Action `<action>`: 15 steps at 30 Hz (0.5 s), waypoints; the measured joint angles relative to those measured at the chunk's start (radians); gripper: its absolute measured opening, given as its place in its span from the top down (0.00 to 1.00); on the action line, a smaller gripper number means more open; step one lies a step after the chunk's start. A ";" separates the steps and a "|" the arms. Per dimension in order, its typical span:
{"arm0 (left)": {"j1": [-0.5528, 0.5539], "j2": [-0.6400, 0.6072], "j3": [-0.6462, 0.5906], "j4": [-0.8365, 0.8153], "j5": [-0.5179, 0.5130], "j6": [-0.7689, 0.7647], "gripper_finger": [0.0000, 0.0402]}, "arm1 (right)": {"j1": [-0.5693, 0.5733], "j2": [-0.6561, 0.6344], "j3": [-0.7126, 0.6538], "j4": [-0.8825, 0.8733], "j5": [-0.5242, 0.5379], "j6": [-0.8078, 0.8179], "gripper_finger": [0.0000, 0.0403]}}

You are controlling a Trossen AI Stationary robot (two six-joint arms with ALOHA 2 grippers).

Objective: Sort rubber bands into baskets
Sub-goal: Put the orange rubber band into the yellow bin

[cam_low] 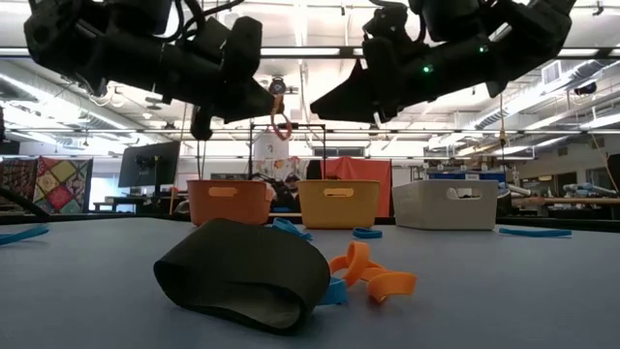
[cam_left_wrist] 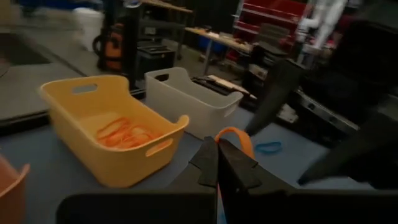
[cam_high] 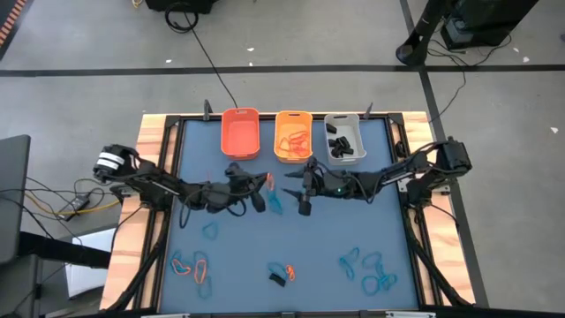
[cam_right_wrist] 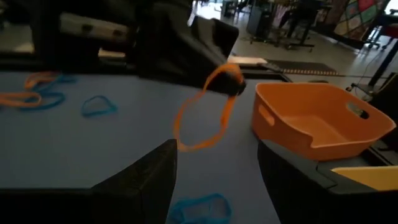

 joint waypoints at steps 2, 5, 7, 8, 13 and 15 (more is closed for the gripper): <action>0.002 0.001 0.000 0.030 0.053 0.043 0.99 | -0.015 0.000 0.000 0.011 -0.011 0.001 0.42; 0.001 0.000 0.002 0.069 0.099 0.092 0.99 | -0.038 0.000 0.000 0.019 -0.068 0.002 0.41; 0.001 0.000 0.002 0.088 0.115 0.104 0.99 | -0.054 0.000 0.000 0.022 -0.141 0.020 0.42; 0.003 0.000 0.002 0.092 0.117 0.106 0.99 | -0.063 0.000 0.000 0.022 -0.184 0.034 0.43; 0.005 0.000 0.002 0.103 0.133 0.121 0.99 | -0.106 0.000 0.000 0.025 -0.382 0.081 0.48; 0.005 0.000 0.002 0.103 0.135 0.121 0.99 | -0.118 0.000 0.002 0.033 -0.404 0.099 0.51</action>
